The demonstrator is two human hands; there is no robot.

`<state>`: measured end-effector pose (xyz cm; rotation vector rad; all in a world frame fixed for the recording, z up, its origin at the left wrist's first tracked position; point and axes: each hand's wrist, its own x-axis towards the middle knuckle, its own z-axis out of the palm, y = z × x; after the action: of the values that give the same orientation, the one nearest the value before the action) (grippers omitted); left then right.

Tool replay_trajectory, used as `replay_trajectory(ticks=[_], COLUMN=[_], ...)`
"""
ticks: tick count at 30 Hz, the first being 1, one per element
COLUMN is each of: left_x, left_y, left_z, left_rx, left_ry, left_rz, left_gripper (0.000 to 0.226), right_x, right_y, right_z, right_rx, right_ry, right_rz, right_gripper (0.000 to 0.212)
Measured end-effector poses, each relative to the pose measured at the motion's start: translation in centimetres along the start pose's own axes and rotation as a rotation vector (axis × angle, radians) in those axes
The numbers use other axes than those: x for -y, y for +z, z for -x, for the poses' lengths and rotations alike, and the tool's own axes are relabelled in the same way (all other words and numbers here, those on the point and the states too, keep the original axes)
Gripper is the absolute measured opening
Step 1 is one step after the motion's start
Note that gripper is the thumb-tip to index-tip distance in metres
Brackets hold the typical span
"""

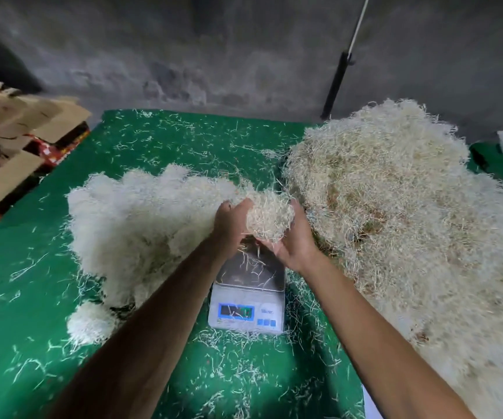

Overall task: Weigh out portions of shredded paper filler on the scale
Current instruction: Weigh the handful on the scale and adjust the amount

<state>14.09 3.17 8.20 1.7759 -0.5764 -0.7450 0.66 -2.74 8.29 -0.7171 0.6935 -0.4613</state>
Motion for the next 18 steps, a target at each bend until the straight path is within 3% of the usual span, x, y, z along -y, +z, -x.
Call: replay_trajectory(ticks=[1,3,6,9,13,15,18], left_x=[1.1,3.0,5.4,7.7,10.2,10.9,11.7], left_y=[-0.3,-1.2,-2.7,-4.0,-3.7,-3.6,-4.0], left_z=[0.0,-0.2,-1.1,-1.9,-2.3,-2.0,-1.7], left_rx=[-0.044,-0.096,-0.13,-0.12,0.159,0.122,-0.039], left_ry=[-0.066,-0.117,-0.122,-0.238,-0.274,-0.208,-0.093], left_rz=[-0.039,-0.131,-0.094,-0.028,-0.078,-0.138,-0.189], left_gripper=[0.069,0.08,0.063,0.04,0.054,0.067,0.069], right_x=[-0.2,-1.0,-1.7,-2.1,-4.9,-5.6,-5.2], right_y=[-0.1,-0.6,-2.9,-4.6,-6.4,-6.9,-7.5], right_z=[-0.4,-1.1,-2.8,-3.8,-4.5,-4.2,-3.0], right_rx=[-0.009,-0.206,-0.361,-0.463,-0.375,-0.322,-0.43], right_ry=[-0.027,-0.035,-0.163,-0.205,-0.078,-0.022,-0.114], right_rz=[0.218,0.686,0.99,0.967,0.992,1.005,0.942], right_gripper=[0.068,0.075,0.064,0.07,0.067,0.062,0.055])
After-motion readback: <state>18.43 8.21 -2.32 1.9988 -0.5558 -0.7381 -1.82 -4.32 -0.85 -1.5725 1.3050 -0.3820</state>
